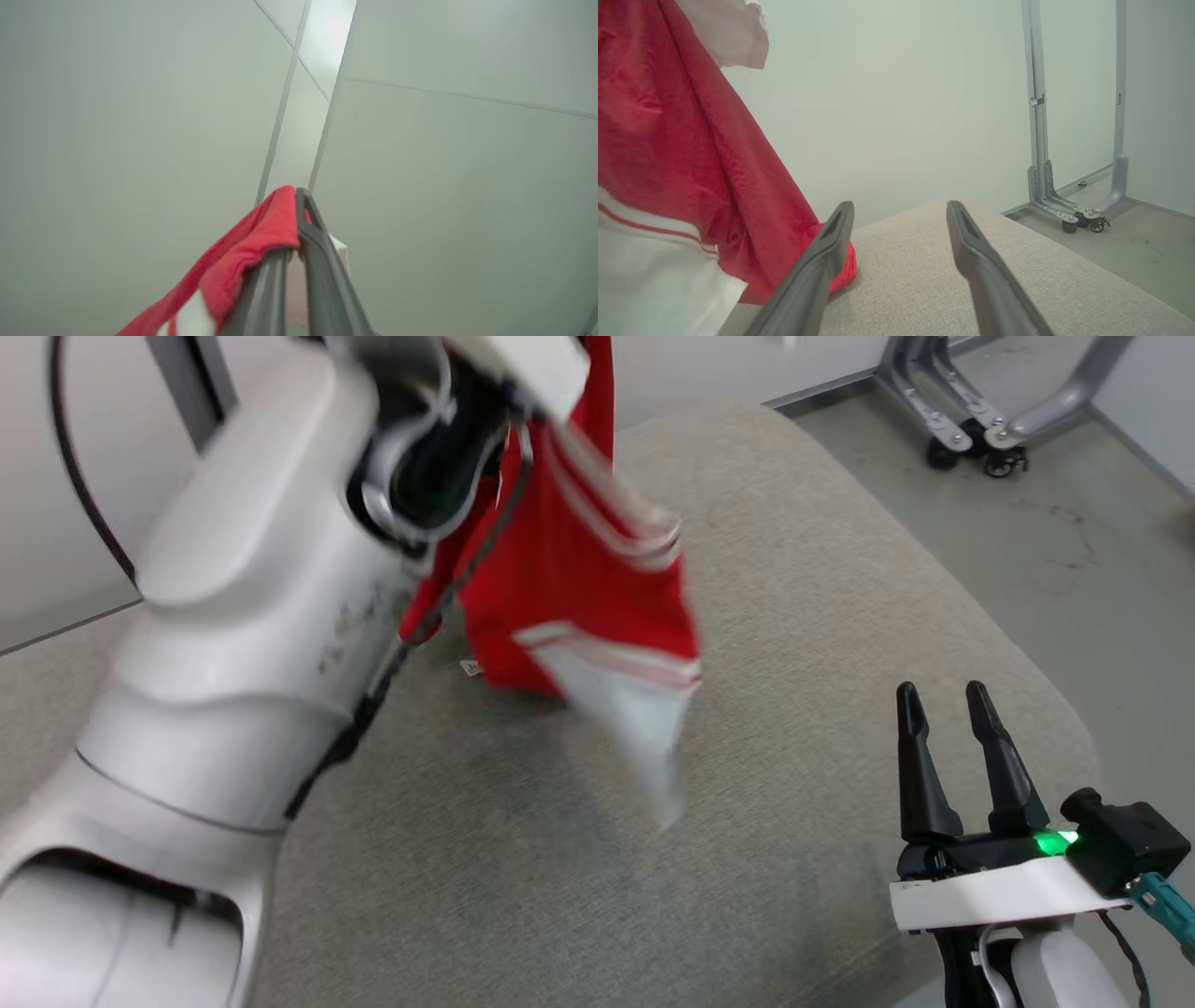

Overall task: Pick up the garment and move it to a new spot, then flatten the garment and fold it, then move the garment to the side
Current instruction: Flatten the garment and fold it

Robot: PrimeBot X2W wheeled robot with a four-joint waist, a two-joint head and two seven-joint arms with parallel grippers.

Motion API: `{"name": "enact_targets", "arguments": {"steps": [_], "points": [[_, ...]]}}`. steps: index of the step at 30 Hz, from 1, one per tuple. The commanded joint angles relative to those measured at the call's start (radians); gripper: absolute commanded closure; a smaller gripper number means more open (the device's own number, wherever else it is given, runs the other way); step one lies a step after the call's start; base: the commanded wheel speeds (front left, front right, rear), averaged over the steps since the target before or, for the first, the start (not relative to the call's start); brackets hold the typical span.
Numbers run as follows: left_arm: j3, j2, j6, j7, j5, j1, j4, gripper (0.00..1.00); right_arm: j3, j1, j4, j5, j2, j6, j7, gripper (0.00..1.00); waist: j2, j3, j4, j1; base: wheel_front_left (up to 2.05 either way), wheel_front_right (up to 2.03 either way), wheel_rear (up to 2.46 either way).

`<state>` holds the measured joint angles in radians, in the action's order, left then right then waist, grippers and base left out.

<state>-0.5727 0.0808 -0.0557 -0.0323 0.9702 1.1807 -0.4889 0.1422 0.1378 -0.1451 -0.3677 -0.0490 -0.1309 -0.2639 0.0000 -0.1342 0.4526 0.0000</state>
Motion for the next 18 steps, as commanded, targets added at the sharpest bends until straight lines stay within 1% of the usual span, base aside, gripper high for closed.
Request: {"name": "enact_targets", "arguments": {"steps": [1,4,6,8,10,12,15,16,18], "points": [[0.014,0.007,0.004,-0.009,0.0,0.043,0.008,1.0,-0.005,-0.001,0.007,-0.001,-0.002,0.0,-0.001,0.0,0.0,0.017,0.022,0.0,0.0,0.0,0.0],[0.04,0.037,-0.003,-0.027,0.014,0.084,0.026,1.0,-0.024,-0.007,0.013,0.008,-0.002,0.0,-0.001,0.0,0.0,0.031,0.02,0.0,0.0,0.0,0.0],[0.064,0.061,-0.004,-0.041,0.044,0.061,0.054,1.0,-0.048,-0.012,0.017,0.018,-0.002,0.0,-0.001,0.0,0.0,0.041,0.006,0.0,0.0,0.0,0.0],[0.094,0.091,0.006,-0.064,0.088,-0.001,0.089,1.0,-0.076,-0.018,0.021,0.03,-0.002,0.0,-0.001,0.0,0.0,0.05,-0.015,0.0,0.0,0.0,0.0],[0.11,0.134,0.016,-0.096,0.127,-0.089,0.15,1.0,-0.107,-0.027,0.023,0.048,-0.002,0.0,-0.001,0.0,0.0,0.054,-0.043,0.0,0.0,0.0,0.0],[0.128,0.194,0.033,-0.116,0.155,-0.21,0.229,1.0,-0.135,-0.036,0.027,0.068,-0.003,0.0,-0.001,0.0,0.0,0.054,-0.075,0.0,0.0,0.0,0.0],[0.165,0.295,0.071,-0.102,0.182,-0.443,0.338,1.0,-0.161,-0.05,0.029,0.1,-0.002,0.0,-0.001,0.0,0.0,0.057,-0.125,0.0,0.0,0.0,0.0],[0.165,0.295,0.071,-0.102,0.182,-0.443,0.338,1.0,-0.161,-0.05,0.029,0.1,-0.002,0.0,-0.001,0.0,0.0,0.057,-0.125,0.0,0.0,0.0,0.0],[0.212,0.34,0.097,-0.076,0.22,-0.6,0.391,1.0,-0.171,-0.06,0.025,0.121,-0.002,0.0,-0.001,0.0,0.0,0.057,-0.157,0.0,0.0,0.0,0.0]]}}
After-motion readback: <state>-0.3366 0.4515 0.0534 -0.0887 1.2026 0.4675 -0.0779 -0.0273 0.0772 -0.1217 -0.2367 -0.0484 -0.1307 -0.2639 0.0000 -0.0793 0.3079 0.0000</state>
